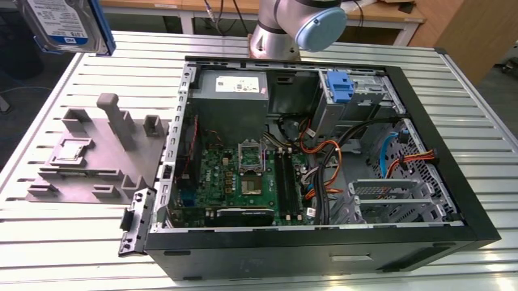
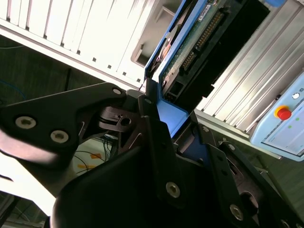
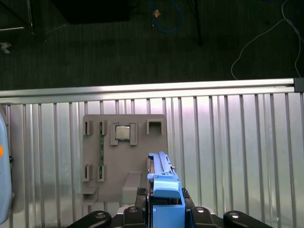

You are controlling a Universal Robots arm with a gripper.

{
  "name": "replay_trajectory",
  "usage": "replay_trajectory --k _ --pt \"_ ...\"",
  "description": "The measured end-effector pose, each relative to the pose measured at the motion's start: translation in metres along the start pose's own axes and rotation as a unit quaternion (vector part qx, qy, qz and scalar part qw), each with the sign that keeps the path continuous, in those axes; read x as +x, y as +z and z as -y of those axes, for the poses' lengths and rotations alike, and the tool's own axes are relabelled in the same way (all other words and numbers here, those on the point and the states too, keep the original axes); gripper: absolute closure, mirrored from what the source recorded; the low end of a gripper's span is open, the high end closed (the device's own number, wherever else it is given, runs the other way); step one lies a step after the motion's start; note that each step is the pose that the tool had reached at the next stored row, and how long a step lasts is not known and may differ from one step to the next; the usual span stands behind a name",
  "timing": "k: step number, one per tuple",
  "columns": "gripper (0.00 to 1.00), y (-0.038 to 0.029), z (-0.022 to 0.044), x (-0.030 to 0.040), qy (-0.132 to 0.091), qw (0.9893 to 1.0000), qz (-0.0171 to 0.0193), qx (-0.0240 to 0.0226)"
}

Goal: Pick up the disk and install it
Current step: 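Pick up the disk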

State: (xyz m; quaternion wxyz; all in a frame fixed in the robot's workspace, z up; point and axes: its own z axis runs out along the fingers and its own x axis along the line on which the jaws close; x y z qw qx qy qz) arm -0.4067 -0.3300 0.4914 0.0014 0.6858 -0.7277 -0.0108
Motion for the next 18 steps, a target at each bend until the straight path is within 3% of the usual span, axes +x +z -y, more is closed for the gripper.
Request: replay_trajectory --k 18 --pt "0.64 0.0000 0.0040 -0.0002 0.000 1.0000 0.0000 0.0000"
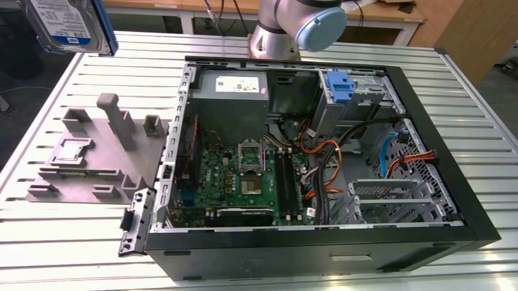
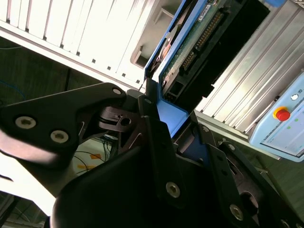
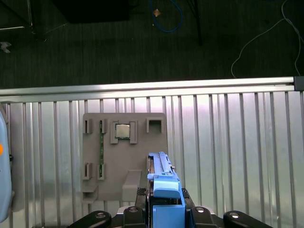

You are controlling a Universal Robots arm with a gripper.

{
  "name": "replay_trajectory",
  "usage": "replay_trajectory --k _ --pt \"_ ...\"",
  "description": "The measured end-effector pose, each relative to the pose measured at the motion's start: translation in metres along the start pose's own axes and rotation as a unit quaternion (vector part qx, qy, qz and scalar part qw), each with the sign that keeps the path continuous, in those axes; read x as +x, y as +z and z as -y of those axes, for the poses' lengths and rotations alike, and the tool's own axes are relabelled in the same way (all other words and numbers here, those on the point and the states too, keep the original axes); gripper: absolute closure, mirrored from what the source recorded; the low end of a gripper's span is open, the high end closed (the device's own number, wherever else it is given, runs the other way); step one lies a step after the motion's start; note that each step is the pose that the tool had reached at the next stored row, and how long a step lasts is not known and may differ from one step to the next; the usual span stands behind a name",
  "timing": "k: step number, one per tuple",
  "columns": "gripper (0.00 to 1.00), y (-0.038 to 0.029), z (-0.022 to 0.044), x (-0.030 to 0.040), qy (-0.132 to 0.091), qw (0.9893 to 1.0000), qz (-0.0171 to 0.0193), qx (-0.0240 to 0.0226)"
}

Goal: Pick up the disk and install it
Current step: 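Pick up the disk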

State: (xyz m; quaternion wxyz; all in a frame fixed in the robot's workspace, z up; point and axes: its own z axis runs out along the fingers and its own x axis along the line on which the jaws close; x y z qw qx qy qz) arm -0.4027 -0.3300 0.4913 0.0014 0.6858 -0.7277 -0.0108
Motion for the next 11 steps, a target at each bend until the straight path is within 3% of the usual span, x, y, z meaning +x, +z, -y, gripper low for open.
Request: replay_trajectory --k 11 --pt "0.64 -0.0001 0.0024 -0.0002 0.000 1.0000 0.0000 0.0000"
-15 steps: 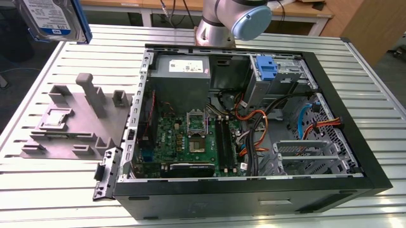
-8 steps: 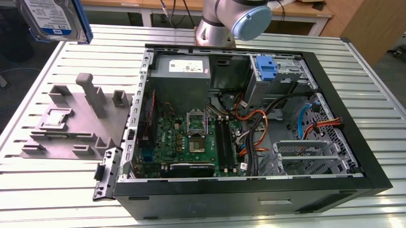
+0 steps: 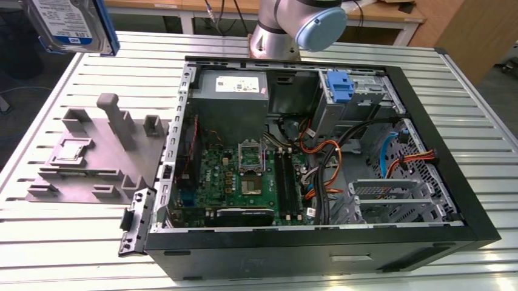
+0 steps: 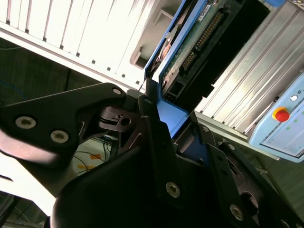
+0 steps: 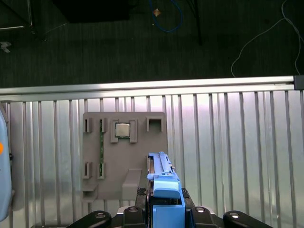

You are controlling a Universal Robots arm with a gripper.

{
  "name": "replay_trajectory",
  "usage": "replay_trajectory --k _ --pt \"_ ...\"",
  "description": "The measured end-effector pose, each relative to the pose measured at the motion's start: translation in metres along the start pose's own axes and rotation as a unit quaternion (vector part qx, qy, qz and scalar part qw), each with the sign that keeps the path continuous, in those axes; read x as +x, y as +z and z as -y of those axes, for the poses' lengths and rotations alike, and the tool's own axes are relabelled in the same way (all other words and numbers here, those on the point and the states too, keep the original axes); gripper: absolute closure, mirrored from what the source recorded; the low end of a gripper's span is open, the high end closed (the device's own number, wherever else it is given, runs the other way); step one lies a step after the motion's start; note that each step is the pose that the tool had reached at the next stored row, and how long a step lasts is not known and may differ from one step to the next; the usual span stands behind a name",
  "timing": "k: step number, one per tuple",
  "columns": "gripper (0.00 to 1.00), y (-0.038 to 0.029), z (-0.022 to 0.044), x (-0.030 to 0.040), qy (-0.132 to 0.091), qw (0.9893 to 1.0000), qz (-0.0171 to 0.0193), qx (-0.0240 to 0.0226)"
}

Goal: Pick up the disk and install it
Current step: 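Pick up the disk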

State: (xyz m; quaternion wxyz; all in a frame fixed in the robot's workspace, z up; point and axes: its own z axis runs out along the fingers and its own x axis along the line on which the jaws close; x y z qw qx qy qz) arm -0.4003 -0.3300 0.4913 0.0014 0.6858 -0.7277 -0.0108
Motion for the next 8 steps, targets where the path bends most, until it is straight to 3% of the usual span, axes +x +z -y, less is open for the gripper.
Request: replay_trajectory --k 8 --pt "0.64 -0.0001 0.0028 -0.0002 0.000 1.0000 0.0000 0.0000"
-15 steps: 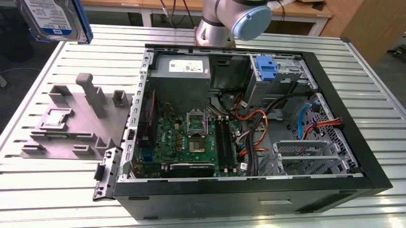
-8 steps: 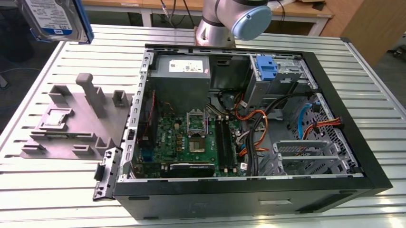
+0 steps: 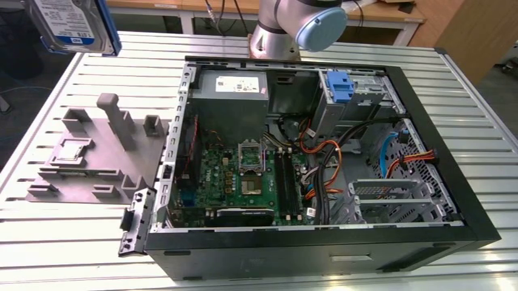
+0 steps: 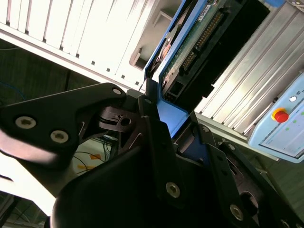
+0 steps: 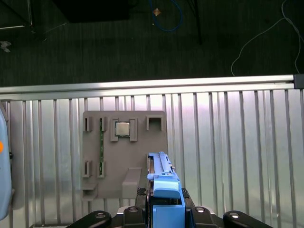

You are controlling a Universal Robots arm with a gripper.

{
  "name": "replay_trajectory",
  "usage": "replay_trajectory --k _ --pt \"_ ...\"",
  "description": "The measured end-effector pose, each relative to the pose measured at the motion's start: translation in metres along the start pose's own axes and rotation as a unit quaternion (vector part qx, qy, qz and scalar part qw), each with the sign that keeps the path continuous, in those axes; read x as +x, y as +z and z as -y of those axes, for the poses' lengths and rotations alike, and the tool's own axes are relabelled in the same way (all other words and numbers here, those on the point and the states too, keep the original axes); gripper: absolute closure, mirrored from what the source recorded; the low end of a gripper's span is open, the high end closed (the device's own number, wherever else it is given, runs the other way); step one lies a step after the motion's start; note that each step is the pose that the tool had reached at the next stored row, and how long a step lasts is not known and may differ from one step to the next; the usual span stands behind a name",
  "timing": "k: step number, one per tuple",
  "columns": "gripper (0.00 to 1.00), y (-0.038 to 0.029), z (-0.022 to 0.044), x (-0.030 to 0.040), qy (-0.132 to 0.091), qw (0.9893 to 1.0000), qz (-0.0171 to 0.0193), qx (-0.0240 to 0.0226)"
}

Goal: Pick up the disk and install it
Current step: 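Pick up the disk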

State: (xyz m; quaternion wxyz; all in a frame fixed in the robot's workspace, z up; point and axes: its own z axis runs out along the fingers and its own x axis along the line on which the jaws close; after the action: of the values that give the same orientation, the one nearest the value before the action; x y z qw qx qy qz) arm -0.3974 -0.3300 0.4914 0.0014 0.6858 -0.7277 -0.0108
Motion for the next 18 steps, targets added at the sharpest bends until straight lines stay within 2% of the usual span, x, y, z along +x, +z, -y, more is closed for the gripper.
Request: replay_trajectory --k 14,16,18 --pt "0.64 -0.0001 0.0040 -0.0002 0.000 1.0000 0.0000 0.0000" --pt "0.64 -0.0002 0.0085 -0.0005 0.000 1.0000 0.0000 0.0000" --pt "0.64 -0.0002 0.0088 -0.0005 0.000 1.0000 0.0000 0.0000"
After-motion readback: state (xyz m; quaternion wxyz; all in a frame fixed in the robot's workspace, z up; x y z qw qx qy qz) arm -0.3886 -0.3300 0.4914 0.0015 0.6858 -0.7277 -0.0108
